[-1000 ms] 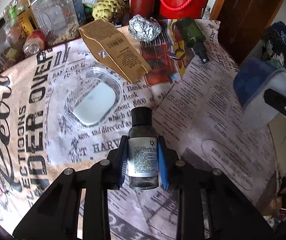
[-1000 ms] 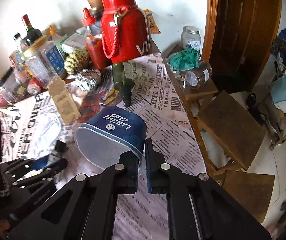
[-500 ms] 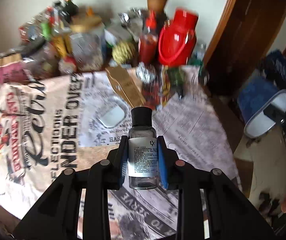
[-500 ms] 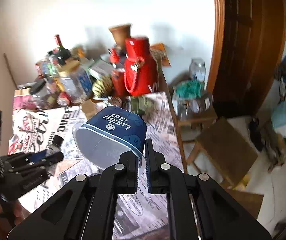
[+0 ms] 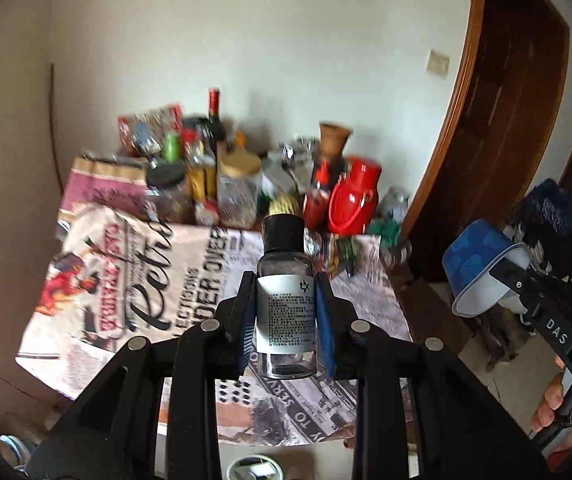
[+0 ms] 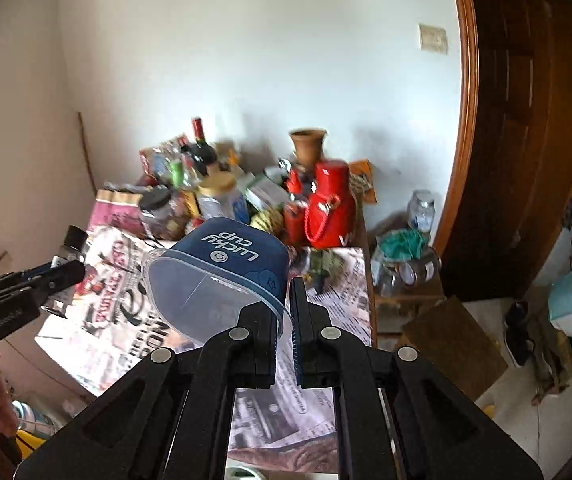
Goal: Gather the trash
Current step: 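Carry the clear bottle and Lucky cup with both grippers over the bucket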
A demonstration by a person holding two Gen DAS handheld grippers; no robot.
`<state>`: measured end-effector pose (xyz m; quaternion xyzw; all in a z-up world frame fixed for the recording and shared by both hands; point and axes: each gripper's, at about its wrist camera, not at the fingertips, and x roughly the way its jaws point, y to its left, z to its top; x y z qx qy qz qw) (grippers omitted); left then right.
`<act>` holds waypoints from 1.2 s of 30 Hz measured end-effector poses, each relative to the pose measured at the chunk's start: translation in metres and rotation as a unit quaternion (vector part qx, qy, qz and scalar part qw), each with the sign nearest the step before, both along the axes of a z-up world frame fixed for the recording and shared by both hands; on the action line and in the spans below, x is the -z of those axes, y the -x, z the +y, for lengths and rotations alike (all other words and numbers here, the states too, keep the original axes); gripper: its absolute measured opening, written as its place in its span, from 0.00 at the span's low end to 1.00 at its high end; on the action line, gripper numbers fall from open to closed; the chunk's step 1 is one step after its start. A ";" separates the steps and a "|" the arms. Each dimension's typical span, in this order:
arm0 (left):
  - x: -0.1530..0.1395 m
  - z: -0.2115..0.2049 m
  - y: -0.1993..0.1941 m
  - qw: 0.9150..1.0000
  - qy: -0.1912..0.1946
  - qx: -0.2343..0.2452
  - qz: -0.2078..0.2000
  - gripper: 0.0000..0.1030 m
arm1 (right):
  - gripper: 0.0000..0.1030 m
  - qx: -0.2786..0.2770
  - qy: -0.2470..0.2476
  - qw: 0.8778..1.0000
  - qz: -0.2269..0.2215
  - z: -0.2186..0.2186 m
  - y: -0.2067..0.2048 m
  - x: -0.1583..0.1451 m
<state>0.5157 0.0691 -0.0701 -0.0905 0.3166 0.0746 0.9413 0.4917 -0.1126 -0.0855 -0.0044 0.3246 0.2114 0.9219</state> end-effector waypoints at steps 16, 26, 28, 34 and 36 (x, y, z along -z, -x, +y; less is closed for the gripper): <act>-0.025 0.048 0.160 0.998 -0.011 0.046 -0.047 0.26 | 0.06 0.045 -0.018 0.998 -0.045 0.043 0.145 -0.033; -0.002 0.069 0.243 0.997 -0.009 0.074 -0.016 0.26 | 0.06 0.071 -0.008 0.997 -0.004 0.064 0.227 -0.014; 0.005 0.070 0.251 0.997 -0.003 0.078 -0.008 0.26 | 0.06 0.070 0.001 0.998 0.003 0.067 0.234 -0.010; 0.032 0.062 0.256 0.996 0.011 0.086 0.025 0.26 | 0.06 0.070 0.018 0.997 0.031 0.067 0.246 0.009; 0.043 0.060 0.253 0.996 0.015 0.085 0.037 0.26 | 0.06 0.068 0.022 0.997 0.042 0.066 0.246 0.018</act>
